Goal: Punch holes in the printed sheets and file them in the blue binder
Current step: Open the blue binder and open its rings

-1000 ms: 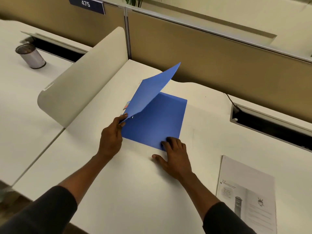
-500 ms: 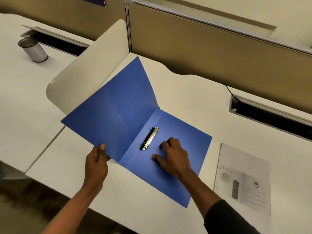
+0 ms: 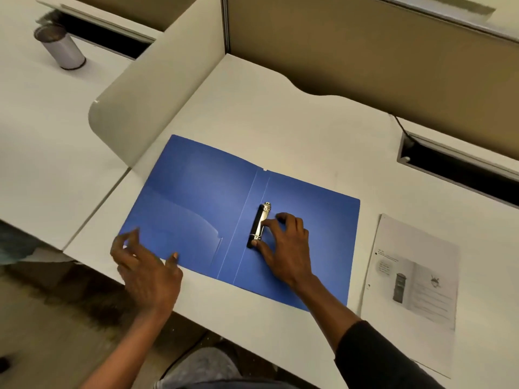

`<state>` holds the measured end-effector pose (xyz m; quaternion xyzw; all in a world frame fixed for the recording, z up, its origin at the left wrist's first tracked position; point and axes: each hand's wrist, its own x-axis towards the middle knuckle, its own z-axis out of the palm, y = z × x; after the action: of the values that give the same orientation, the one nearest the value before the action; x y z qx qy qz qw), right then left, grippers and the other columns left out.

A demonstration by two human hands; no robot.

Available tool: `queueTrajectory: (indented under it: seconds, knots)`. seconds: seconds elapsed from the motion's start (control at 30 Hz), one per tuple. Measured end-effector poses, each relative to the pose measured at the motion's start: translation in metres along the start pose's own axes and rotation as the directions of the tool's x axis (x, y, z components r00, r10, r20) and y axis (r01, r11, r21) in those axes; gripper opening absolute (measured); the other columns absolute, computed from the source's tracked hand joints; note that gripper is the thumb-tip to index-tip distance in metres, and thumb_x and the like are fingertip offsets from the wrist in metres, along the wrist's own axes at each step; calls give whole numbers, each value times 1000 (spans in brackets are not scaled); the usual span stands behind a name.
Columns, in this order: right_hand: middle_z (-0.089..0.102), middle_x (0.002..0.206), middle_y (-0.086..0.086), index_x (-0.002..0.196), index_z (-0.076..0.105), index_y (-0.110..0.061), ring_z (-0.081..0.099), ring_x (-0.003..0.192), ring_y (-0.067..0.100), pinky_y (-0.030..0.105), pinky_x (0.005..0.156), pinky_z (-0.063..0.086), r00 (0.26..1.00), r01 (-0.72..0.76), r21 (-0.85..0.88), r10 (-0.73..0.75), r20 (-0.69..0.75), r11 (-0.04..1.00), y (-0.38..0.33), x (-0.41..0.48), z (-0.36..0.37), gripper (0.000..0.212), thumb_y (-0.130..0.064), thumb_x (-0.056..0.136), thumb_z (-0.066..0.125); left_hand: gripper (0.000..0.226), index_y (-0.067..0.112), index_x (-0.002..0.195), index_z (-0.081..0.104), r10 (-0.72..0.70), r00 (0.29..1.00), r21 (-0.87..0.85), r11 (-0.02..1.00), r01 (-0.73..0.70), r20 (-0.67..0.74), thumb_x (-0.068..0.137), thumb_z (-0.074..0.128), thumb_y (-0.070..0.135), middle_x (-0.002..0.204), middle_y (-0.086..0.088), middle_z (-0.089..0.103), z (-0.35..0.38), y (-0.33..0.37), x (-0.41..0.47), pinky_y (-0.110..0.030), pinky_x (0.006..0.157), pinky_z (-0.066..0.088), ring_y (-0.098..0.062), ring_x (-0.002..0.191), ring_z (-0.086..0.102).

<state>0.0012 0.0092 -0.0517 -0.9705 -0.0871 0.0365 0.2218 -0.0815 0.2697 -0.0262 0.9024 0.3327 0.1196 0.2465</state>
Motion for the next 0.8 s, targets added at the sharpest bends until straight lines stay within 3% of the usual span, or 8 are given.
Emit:
queueTrajectory:
  seconds: [0.1, 0.23, 0.37, 0.5, 0.6, 0.8]
  knots:
    - [51, 140, 3, 123, 64, -33, 45, 133, 26, 42, 101, 42, 1000, 10, -25, -11, -21, 1000, 2, 1, 3, 34, -51, 94, 66, 69, 10, 141, 53, 282, 957, 49, 957, -286, 65, 80, 77, -8, 167, -19, 23, 14, 6, 7, -62, 113, 36, -43, 152, 26]
    - [56, 131, 0, 110, 70, -31, 50, 127, 25, 43, 98, 40, 998, 53, -35, -54, -44, 998, -3, -2, 6, 17, -39, 95, 66, 61, 9, 130, 66, 530, 816, -202, 846, -493, 231, 77, 69, -20, 165, -14, 37, 41, 17, 16, -55, 115, 47, -36, 155, 30]
    - [60, 124, 1, 106, 71, -26, 54, 119, 27, 44, 94, 41, 995, 41, -21, -43, -91, 999, -6, -4, 8, 15, -33, 92, 72, 31, 16, 120, 69, 565, 798, -216, 822, -526, 207, 93, 56, 10, 154, -7, 54, 67, 32, 12, -57, 108, 46, -34, 149, 42]
    - [62, 119, -1, 103, 72, -28, 56, 116, 24, 44, 91, 43, 988, 40, 66, -29, -152, 997, -4, -5, 9, 14, -36, 92, 69, 29, 28, 118, 75, 602, 781, -237, 793, -561, 167, 94, 70, 42, 154, -3, 54, 80, 54, -6, -62, 125, 20, -31, 154, 37]
    - [63, 119, -4, 104, 73, -31, 55, 116, 22, 41, 92, 40, 986, 46, 123, -26, -164, 991, -1, -6, 9, 19, -41, 94, 61, 19, 33, 108, 78, 608, 780, -290, 780, -554, 144, 95, 67, 39, 151, -4, 58, 85, 63, -13, -71, 125, 6, -34, 155, 35]
    - [66, 115, -1, 103, 76, -26, 57, 115, 22, 33, 93, 34, 989, 20, 163, 5, -149, 986, 1, -8, 8, 18, -36, 93, 66, 20, 29, 98, 80, 607, 786, -294, 778, -556, 120, 100, 61, 36, 137, -4, 68, 88, 63, -10, -79, 120, 10, -36, 150, 42]
